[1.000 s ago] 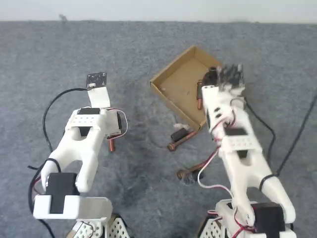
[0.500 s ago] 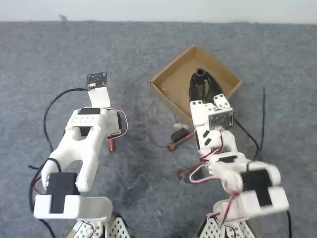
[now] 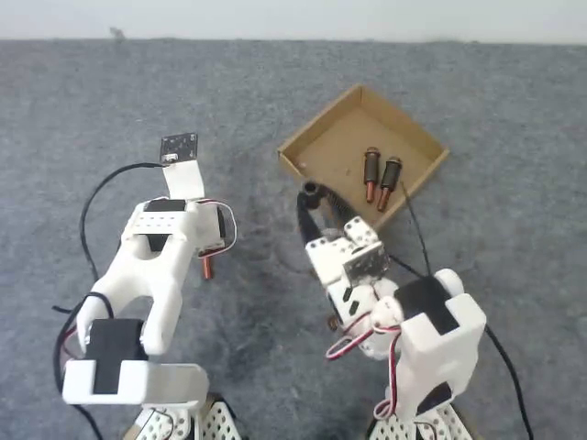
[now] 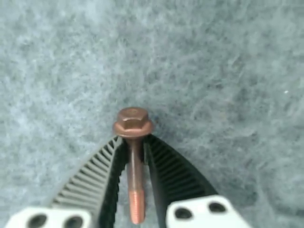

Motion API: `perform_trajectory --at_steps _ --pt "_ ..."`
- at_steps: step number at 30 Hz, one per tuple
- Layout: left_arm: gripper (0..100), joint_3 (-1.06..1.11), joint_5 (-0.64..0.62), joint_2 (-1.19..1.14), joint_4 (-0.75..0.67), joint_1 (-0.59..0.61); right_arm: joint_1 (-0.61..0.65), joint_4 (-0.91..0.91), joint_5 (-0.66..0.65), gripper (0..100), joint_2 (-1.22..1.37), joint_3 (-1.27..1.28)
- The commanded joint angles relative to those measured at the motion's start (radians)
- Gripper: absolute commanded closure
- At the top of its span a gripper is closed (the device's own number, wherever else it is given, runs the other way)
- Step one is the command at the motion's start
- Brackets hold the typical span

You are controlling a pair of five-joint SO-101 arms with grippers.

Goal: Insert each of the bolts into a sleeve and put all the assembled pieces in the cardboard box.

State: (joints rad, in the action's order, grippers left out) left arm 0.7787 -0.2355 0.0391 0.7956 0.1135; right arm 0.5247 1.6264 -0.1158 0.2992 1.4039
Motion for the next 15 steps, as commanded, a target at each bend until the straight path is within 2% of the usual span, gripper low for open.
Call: perform_trajectory --at_steps 1,6,12,15 --pt "99 -0.042 0.006 0.003 -0.020 0.006 0.030 0.027 0.008 99.2 -0.012 0.043" --pt "99 -0.042 0.006 0.003 -0.021 0.005 0.047 0.027 0.008 99.2 -0.007 0.107" --pt "99 -0.042 0.006 0.003 -0.021 0.005 0.131 0.076 0.008 99.2 -0.012 0.227" --pt "99 -0.042 0.006 0.003 -0.021 0.005 0.113 0.050 0.003 99.2 -0.005 0.221"
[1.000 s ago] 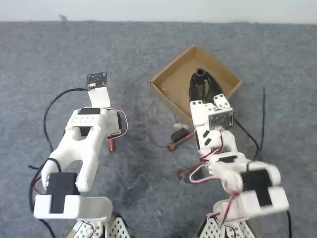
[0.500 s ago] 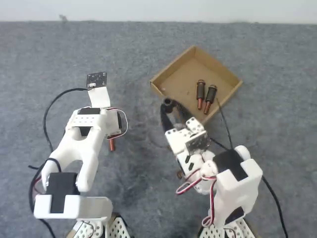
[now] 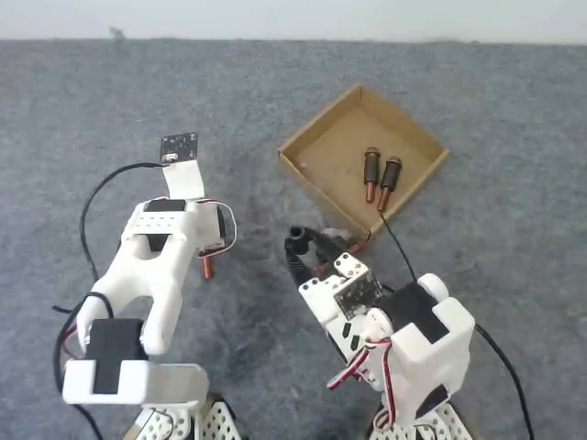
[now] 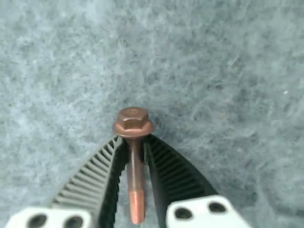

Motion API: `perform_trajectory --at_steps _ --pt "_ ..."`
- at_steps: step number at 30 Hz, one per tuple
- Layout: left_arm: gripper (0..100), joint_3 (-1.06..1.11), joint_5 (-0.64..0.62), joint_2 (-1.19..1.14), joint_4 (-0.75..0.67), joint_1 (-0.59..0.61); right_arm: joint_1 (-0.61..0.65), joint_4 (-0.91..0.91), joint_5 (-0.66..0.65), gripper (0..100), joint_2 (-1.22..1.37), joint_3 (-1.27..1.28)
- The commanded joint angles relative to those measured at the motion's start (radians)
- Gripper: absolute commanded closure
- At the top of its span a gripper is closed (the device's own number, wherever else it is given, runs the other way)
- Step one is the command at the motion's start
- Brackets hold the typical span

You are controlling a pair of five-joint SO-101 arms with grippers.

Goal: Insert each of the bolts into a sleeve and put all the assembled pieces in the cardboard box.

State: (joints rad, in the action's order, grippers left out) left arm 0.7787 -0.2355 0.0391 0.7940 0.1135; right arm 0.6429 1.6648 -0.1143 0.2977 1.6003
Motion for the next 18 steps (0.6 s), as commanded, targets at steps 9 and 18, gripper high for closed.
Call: perform_trajectory --at_steps 9,18 --pt "99 -0.042 0.006 0.006 -0.021 -0.002 0.018 -0.015 0.000 99.2 -0.001 0.023" --pt "99 -0.036 0.003 0.012 -0.091 -0.041 0.107 -0.076 0.000 99.2 -0.002 0.020"
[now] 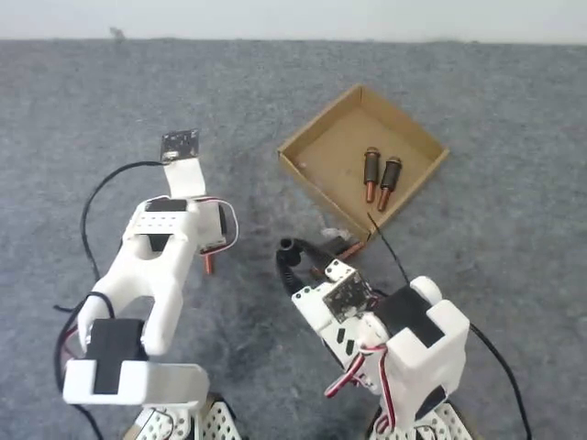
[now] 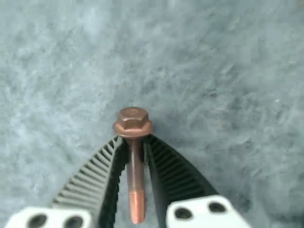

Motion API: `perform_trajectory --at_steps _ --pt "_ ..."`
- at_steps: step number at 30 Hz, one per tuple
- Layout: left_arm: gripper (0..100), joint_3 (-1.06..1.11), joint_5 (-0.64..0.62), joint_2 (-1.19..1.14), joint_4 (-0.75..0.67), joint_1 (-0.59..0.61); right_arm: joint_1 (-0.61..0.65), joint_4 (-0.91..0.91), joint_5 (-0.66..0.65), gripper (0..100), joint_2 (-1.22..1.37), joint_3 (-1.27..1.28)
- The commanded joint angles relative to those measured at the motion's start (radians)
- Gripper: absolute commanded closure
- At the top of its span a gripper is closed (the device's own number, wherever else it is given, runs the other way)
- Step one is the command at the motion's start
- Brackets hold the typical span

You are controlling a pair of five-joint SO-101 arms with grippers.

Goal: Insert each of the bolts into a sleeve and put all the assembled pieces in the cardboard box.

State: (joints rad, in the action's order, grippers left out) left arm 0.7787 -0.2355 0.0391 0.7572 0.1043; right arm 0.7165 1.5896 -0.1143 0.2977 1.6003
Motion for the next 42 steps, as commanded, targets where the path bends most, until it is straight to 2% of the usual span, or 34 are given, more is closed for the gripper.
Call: perform_trajectory --at_steps 1,4,13,21,27,32,34,37,42 --pt "99 -0.039 0.002 0.012 -0.054 -0.037 0.038 -0.001 0.000 99.2 -0.002 0.018" --pt "99 -0.044 0.002 0.012 -0.080 -0.041 0.036 -0.001 0.000 99.2 -0.002 0.018" --pt "99 -0.035 0.000 0.012 -0.365 -0.066 0.030 -0.010 0.000 99.2 -0.001 0.000" --pt "99 -0.033 -0.002 0.015 -0.423 -0.140 0.010 -0.012 0.000 99.2 -0.001 -0.002" --pt "99 0.065 -0.002 0.201 -0.422 -0.152 0.010 -0.012 0.000 99.2 -0.001 -0.002" --pt "99 0.231 -0.005 0.339 -0.605 -0.170 0.010 -0.012 0.000 99.2 -0.001 -0.002" --pt "99 0.298 -0.044 0.361 -0.701 -0.196 0.010 -0.012 0.000 99.2 -0.001 -0.003" --pt "99 0.395 -0.178 0.391 -0.839 -0.224 0.010 -0.012 0.000 99.2 -0.001 -0.003" --pt "99 0.529 -0.354 0.463 -1.069 -0.219 0.010 -0.012 0.000 99.2 -0.001 -0.003"
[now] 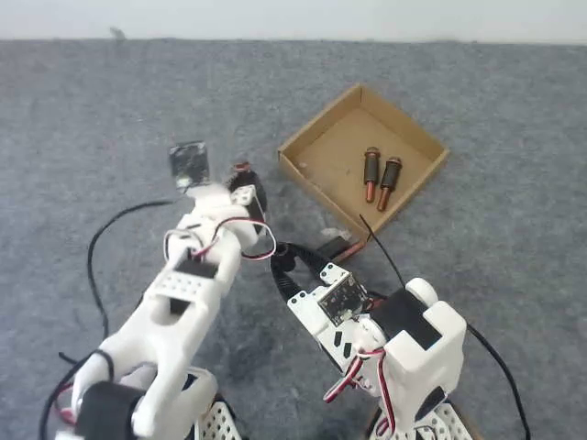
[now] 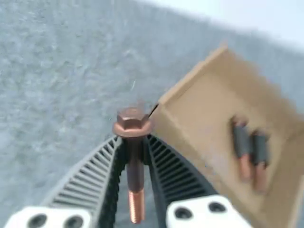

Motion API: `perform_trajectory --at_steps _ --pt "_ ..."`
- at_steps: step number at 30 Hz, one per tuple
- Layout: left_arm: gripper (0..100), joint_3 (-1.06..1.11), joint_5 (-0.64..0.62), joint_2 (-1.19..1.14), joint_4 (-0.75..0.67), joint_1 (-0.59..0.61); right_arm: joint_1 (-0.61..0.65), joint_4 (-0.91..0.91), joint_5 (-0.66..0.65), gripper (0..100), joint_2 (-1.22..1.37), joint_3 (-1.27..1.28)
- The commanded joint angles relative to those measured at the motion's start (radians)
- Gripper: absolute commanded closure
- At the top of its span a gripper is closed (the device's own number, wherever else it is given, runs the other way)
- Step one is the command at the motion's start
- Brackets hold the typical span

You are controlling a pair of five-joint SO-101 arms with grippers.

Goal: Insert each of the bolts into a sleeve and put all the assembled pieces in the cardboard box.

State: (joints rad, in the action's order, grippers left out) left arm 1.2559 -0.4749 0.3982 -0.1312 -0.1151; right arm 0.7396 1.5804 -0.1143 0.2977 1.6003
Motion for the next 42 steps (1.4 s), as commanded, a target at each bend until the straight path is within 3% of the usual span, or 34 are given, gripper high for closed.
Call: perform_trajectory --at_steps 1,12,18,25,42 --pt "99 0.074 -0.114 0.124 -0.210 0.000 -0.013 -0.002 0.000 99.2 -0.001 -0.003" --pt "99 0.242 -0.084 0.399 -0.219 -0.026 -0.016 -0.021 0.000 99.2 -0.001 -0.017" --pt "99 0.245 -0.069 0.551 0.023 -0.107 -0.016 -0.021 0.000 99.2 -0.001 -0.018" --pt "99 0.251 -0.069 0.717 0.190 -0.133 -0.016 -0.021 0.000 99.2 -0.001 -0.018" --pt "99 0.295 -0.037 0.700 0.199 -0.140 -0.016 -0.022 0.000 99.2 -0.001 -0.018"
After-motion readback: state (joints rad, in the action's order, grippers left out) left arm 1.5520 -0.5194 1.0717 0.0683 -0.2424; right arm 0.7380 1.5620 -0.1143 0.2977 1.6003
